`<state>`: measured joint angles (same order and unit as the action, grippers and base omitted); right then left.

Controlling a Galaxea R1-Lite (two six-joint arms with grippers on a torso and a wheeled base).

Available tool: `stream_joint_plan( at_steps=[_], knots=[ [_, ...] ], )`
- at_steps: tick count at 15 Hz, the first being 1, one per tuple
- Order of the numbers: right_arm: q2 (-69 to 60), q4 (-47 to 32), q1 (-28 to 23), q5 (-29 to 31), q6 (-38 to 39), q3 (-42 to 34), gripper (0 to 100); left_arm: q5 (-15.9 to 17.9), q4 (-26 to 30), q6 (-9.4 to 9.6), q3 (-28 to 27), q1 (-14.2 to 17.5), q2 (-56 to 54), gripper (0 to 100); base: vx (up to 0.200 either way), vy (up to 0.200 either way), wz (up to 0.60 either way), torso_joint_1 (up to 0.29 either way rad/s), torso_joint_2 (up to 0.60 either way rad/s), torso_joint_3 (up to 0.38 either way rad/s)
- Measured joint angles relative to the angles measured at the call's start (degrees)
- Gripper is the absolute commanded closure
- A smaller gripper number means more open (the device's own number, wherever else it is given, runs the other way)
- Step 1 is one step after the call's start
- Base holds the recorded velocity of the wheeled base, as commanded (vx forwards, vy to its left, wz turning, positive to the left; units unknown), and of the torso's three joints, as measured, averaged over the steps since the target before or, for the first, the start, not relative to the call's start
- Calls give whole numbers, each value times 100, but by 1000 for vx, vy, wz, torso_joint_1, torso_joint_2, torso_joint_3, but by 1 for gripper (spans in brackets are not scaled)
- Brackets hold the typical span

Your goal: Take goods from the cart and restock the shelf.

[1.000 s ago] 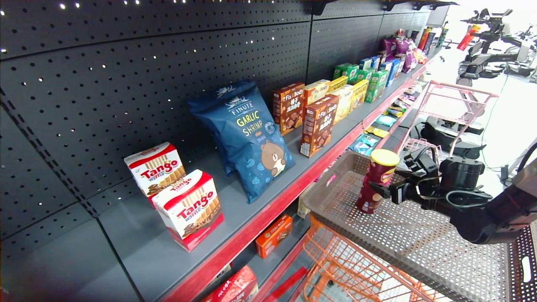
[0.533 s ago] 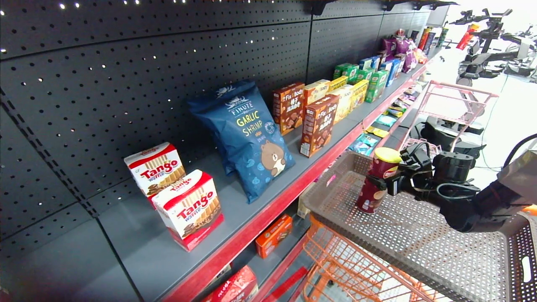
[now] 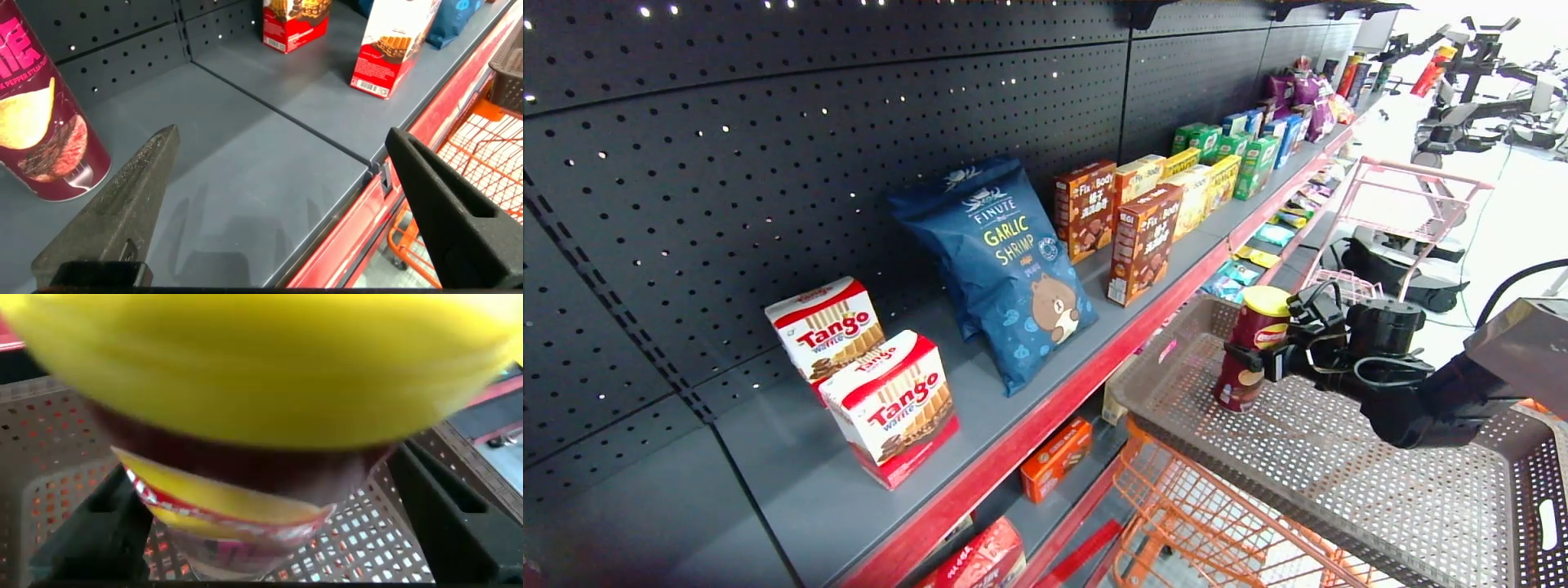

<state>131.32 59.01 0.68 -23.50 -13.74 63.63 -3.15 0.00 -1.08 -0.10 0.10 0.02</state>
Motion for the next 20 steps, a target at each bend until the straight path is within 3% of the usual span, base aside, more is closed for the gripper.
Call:
stream_joint_plan(
  at_steps=[1, 10, 15, 18, 20],
  knots=[
    [11, -1, 0, -41, 4, 22, 100, 0, 0, 0, 0, -2, 0, 0, 0, 0, 0, 0, 0, 0],
    [-39, -217, 63, -99, 28, 111, 100, 0, 0, -4, 0, 0, 0, 0, 0, 0, 0, 0, 0, 0],
    [-596, -1118, 240, -63, 158, 329, 100, 2, 0, 0, 0, -5, 0, 0, 0, 0, 0, 0, 0, 0],
    [-1247, -1125, 606, 62, 503, 201, 100, 2, 0, 0, 0, 0, 0, 0, 0, 0, 0, 0, 0, 0],
    [-1638, -1107, 1042, 585, 862, -74, 100, 2, 0, 0, 0, -2, 0, 0, 0, 0, 0, 0, 0, 0]
  ],
)
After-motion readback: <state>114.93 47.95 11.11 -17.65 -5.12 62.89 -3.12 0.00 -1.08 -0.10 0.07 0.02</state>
